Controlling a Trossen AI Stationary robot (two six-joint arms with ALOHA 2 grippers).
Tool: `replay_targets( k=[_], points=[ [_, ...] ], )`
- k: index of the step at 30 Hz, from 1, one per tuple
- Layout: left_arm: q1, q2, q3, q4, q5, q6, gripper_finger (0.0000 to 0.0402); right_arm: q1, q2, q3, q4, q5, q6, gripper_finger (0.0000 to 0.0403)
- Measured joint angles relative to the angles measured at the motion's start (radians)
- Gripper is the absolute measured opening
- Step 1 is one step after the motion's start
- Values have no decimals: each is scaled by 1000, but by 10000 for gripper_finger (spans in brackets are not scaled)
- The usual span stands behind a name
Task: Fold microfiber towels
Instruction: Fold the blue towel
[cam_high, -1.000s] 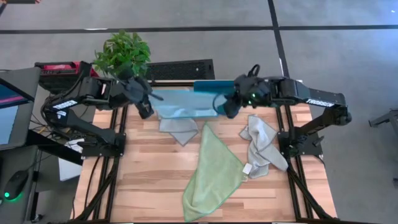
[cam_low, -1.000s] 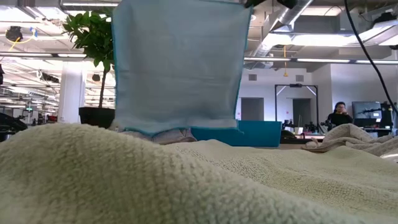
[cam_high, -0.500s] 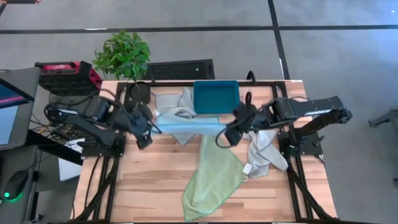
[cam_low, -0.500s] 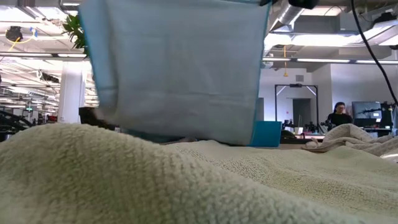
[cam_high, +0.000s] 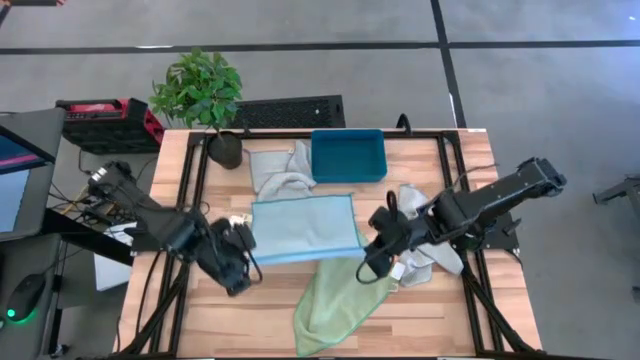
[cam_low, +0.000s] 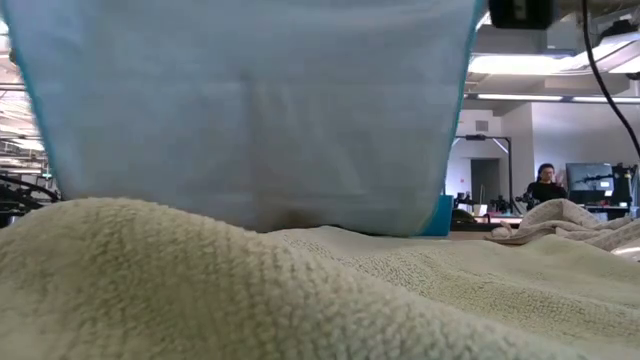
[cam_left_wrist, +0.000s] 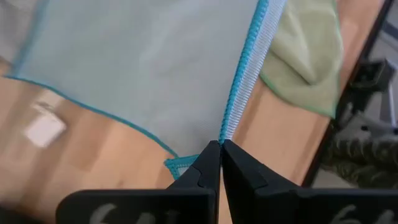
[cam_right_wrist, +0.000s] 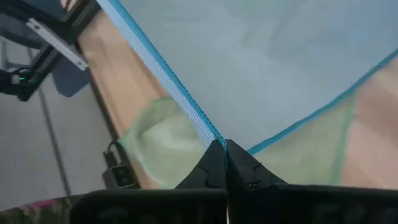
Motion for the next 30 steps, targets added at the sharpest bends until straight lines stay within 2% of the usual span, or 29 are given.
replay_targets(
  k=[7,14,17,21,30],
  points=[
    [-96,133,-8,97,47,-24,0,91,65,-93,152,-16,152,4],
    [-160,224,-9,135,111,-114,0,130,202,-94,295,-83,173,4],
    [-172,249,-9,155,134,-143,0,137,230,-95,306,-93,181,5],
    [-167,259,-6,150,106,-181,0,126,242,-95,283,-89,177,5],
    [-100,294,-8,41,63,-228,0,13,243,-94,193,-39,43,5]
  ],
)
